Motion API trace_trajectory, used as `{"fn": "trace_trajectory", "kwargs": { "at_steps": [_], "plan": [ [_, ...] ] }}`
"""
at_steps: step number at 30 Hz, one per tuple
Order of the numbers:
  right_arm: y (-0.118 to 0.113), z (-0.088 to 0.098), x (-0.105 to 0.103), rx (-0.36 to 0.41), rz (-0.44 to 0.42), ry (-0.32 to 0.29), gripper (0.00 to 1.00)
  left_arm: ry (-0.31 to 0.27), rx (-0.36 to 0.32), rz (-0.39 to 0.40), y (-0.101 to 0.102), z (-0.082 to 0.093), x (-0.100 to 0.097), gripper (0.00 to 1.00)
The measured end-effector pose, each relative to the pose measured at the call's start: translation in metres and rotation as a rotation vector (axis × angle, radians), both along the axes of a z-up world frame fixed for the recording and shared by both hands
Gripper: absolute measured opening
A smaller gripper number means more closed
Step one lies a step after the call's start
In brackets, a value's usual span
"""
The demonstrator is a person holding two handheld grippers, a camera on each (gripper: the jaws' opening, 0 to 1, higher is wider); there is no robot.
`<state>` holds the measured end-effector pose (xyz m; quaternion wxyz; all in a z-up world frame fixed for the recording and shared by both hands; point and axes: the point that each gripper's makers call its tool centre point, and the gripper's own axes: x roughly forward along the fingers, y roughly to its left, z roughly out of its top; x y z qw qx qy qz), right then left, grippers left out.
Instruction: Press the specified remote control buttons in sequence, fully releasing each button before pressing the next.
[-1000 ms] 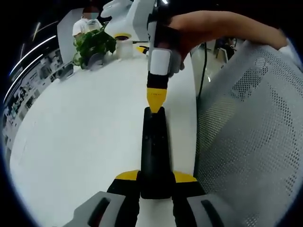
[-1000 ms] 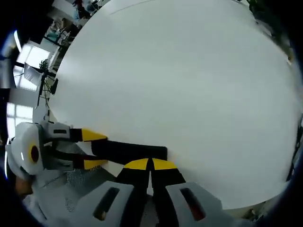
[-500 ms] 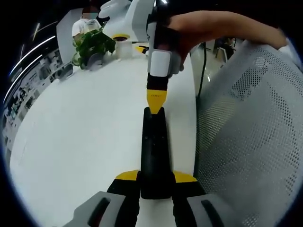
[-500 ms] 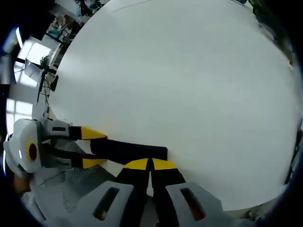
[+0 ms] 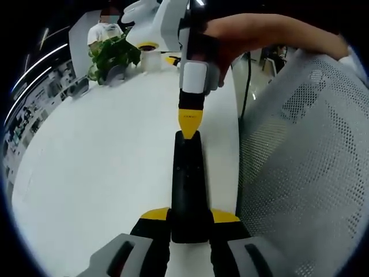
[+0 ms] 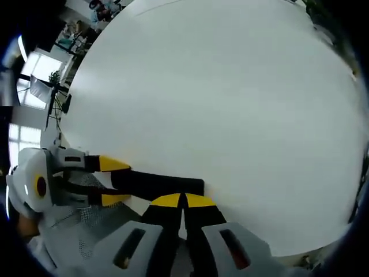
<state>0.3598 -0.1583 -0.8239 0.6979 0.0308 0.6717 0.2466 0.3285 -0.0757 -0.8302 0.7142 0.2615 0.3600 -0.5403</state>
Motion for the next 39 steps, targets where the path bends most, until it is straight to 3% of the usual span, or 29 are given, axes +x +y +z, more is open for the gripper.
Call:
{"fn": "trace_trajectory", "kwargs": {
  "at_steps": [16,24,39],
  "plan": [
    [0.001,0.001,0.000,-0.020,0.004,-0.009,0.00,-0.003,-0.005,-0.011,0.000,0.000,0.000,0.25],
    [0.011,0.003,-0.003,0.048,-0.013,0.017,0.00,-0.002,-0.006,-0.012,0.000,0.000,-0.001,0.25],
    [0.013,-0.001,-0.006,0.031,-0.005,0.013,0.00,-0.004,-0.007,-0.009,0.000,0.001,0.000,0.25]
  ]
}}
